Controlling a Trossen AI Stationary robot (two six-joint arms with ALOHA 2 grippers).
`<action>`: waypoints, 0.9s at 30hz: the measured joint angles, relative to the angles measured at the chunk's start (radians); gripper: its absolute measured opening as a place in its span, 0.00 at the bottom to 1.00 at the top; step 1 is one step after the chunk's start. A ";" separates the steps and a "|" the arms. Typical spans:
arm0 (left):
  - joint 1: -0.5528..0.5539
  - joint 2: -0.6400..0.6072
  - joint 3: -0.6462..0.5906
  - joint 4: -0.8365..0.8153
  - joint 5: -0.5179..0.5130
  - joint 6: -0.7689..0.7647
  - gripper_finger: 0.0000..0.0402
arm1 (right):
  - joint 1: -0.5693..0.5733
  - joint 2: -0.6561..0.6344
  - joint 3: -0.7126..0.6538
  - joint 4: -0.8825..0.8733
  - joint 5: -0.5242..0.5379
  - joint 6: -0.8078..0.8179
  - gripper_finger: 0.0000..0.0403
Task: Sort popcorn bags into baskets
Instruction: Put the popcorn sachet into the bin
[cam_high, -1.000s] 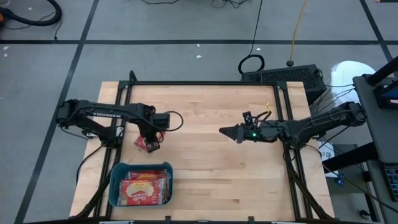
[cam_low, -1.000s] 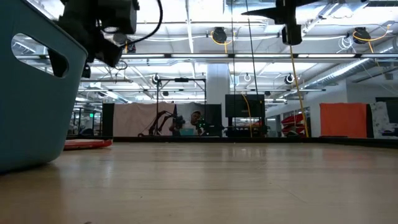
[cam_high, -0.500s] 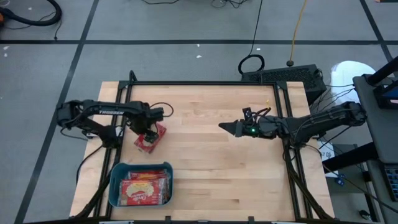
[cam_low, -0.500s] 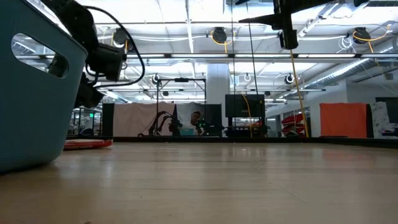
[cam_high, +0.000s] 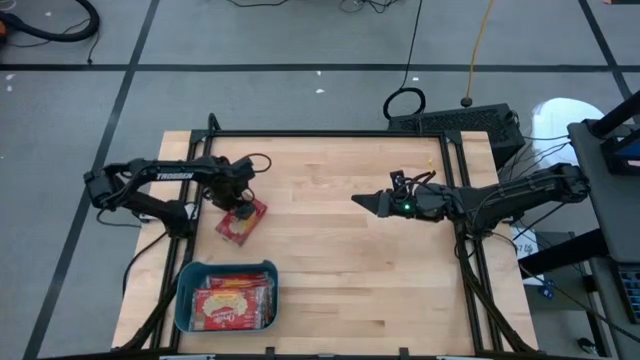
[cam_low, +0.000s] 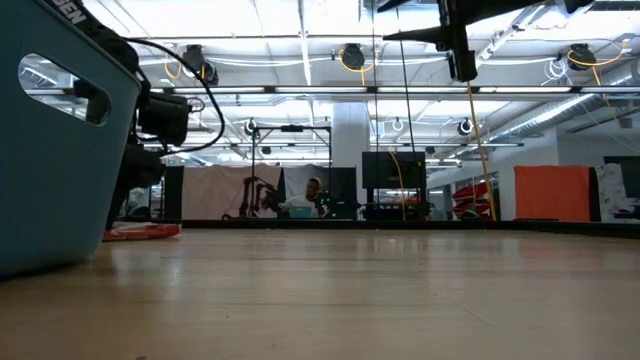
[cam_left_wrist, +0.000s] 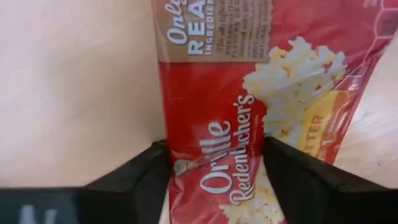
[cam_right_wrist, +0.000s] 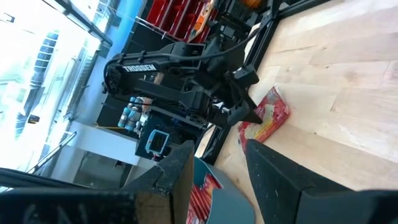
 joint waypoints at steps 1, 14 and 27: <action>0.000 0.000 -0.005 0.014 0.002 0.028 0.59 | 0.002 0.000 0.000 0.000 0.000 0.000 0.35; -0.027 -0.081 0.082 0.121 -0.054 0.127 0.04 | -0.005 0.005 0.000 -0.012 0.006 -0.018 0.35; -0.126 -0.332 0.315 0.187 -0.004 -0.037 0.03 | -0.029 0.138 0.063 0.147 0.037 -0.092 0.35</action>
